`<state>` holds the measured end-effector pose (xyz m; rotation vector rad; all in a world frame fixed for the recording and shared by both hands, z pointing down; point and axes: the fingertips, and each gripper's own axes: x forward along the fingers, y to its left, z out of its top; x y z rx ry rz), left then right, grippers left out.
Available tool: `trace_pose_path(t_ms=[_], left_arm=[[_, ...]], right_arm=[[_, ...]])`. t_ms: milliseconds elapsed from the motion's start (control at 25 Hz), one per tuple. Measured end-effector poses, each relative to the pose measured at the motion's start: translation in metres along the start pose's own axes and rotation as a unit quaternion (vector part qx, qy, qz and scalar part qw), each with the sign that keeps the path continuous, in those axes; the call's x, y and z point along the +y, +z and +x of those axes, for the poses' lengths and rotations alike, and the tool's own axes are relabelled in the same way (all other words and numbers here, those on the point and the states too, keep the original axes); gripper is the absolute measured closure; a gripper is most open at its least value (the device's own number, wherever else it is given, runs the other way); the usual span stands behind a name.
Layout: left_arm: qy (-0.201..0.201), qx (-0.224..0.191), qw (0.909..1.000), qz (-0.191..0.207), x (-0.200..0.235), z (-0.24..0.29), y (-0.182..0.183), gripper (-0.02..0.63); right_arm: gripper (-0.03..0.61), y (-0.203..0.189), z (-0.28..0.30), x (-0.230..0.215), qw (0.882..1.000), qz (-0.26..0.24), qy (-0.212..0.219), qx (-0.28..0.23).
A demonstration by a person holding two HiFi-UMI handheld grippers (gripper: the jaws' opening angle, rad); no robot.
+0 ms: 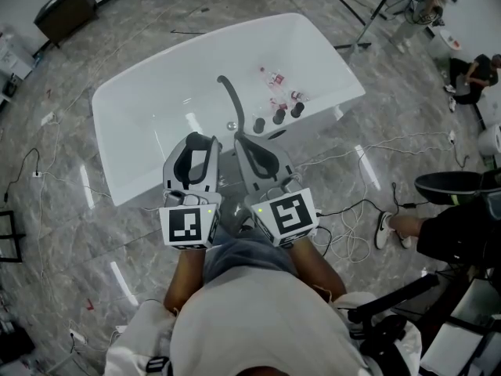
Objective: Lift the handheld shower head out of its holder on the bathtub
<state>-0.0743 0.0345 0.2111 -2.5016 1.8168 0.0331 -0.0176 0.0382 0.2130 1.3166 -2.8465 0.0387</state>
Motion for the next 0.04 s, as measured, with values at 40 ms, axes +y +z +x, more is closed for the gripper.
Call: trace_pose_path(t_ms=[40], left_arm=[[-0.001, 0.0, 1.0, -0.001, -0.0003, 0.0015, 0.0014, 0.466]], right_arm=[[0.561, 0.0011, 0.0006, -0.001, 1.0, 0.0, 0.001, 0.001]])
